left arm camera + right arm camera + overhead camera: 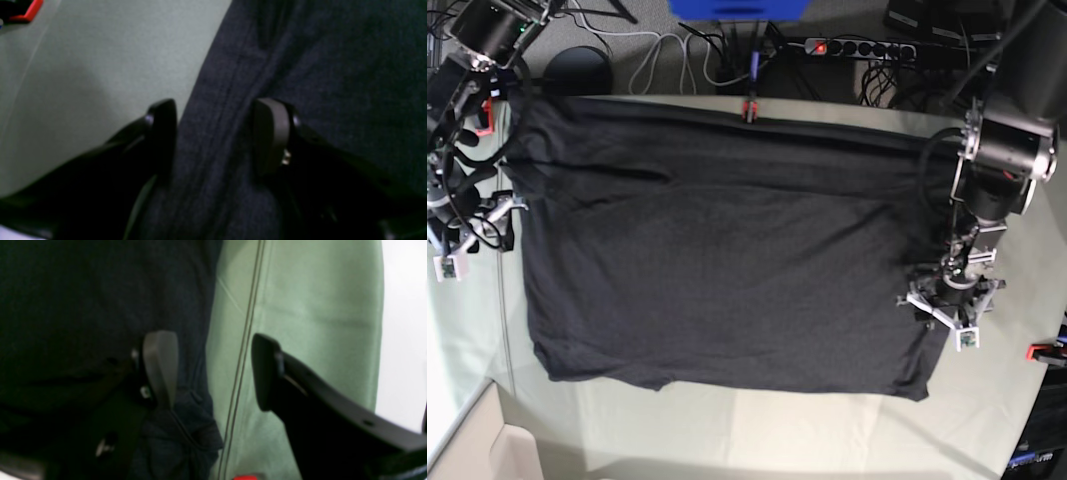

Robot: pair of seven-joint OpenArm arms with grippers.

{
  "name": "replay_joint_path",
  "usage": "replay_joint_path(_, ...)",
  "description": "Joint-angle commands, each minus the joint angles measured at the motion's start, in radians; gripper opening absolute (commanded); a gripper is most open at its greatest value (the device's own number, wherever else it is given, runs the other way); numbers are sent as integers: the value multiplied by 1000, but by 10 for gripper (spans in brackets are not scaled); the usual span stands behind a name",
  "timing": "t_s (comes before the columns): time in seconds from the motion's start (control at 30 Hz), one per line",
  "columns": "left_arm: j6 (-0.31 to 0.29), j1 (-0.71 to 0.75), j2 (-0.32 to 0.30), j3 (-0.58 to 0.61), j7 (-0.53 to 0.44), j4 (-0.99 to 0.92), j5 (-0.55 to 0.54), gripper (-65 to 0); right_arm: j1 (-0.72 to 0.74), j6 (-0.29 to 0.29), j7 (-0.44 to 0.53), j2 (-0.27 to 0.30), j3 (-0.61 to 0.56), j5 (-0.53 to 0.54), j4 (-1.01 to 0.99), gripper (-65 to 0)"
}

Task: Layout the t-shirt on the table in an organized manner, then fold the t-shirt properly
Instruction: 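Grasp the shirt's side edges with both grippers partway along the shirt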

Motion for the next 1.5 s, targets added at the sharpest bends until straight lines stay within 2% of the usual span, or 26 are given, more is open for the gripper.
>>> replay_joint_path(0.0,3,-32,-10,-2,-30,14,-3,-293,10,0,22,14,3,14,17,-297)
replay_joint_path(0.23,3,-48,-22,-5,-30,16,-4,-293,7,0,22,14,3,14,17,-298)
replay_joint_path(0.47,-5,-52,-54,-2,-26,77,-138,-293,12,0,22,14,3,14,17,-298)
replay_joint_path(1.27,-8,53,-39,5,-24,20,-136,-303,4,0,22,14,3,14,17,-298)
replay_joint_path(1.33,-8,54,-37,5,-24,20,-135,-350,7,0,22,14,3,14,17,-298)
replay_joint_path(1.47,-8,54,-37,5,-24,20,-139,-521,13,0,22,16,3,14,17,-298)
